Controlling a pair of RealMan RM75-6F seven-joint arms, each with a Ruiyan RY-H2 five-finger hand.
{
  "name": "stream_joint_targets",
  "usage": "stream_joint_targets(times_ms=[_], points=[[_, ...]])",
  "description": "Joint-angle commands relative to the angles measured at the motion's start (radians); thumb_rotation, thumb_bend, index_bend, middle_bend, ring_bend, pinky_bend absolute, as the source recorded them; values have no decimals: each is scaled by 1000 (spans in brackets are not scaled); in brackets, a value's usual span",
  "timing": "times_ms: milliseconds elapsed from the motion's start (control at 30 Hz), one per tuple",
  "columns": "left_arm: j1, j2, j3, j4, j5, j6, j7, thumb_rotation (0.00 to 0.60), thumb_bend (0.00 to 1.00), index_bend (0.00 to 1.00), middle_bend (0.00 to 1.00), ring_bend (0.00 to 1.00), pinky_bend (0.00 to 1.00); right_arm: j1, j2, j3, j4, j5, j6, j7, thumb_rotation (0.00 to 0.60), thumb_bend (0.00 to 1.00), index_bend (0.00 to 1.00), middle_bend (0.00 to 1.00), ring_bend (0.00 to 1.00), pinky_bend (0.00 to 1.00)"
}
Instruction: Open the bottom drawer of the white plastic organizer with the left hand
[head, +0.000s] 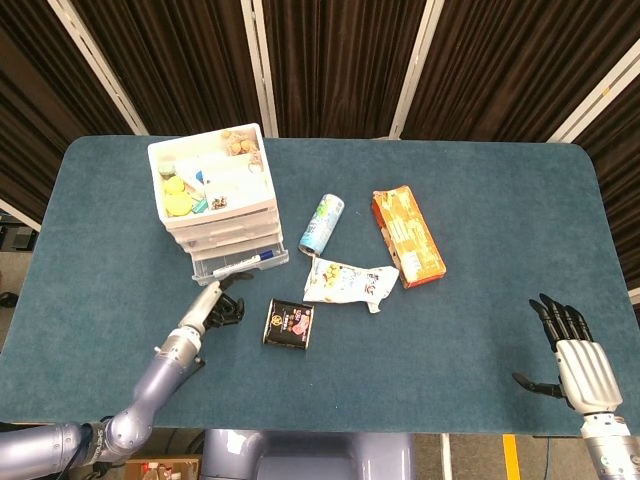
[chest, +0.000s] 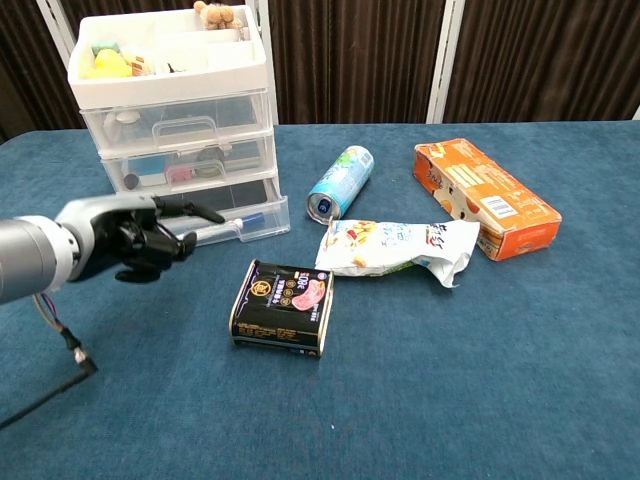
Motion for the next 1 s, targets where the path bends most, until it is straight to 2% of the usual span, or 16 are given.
stream_joint_targets(times_ms=[33,133,300,533,1000], points=[[-41,-5,1,8,11,97,114,600,673,197,999,986,968,0,1,1,-1,2,-2,2,600,101,0,0,0,13],[-80,-2,-3,27,-39,129,207,600,672,197,1000,987,969,1,2,1,-2,5,-5,4,600,101,0,0,0,13],[-161,3,-23,46,-240,174,378,600,672,207,1000,988,971,1,3,0,-3,5,-7,4,600,100,0,0,0,13],[-204,-2,-13,66,-409,176,471,600,672,211,1000,989,971,2,4,0,-5,6,-8,4,600,101,0,0,0,13],[-216,8,3,16,-465,139,469,600,671,226,1000,993,972,1,5,0,-6,6,-8,3,600,100,0,0,0,13]])
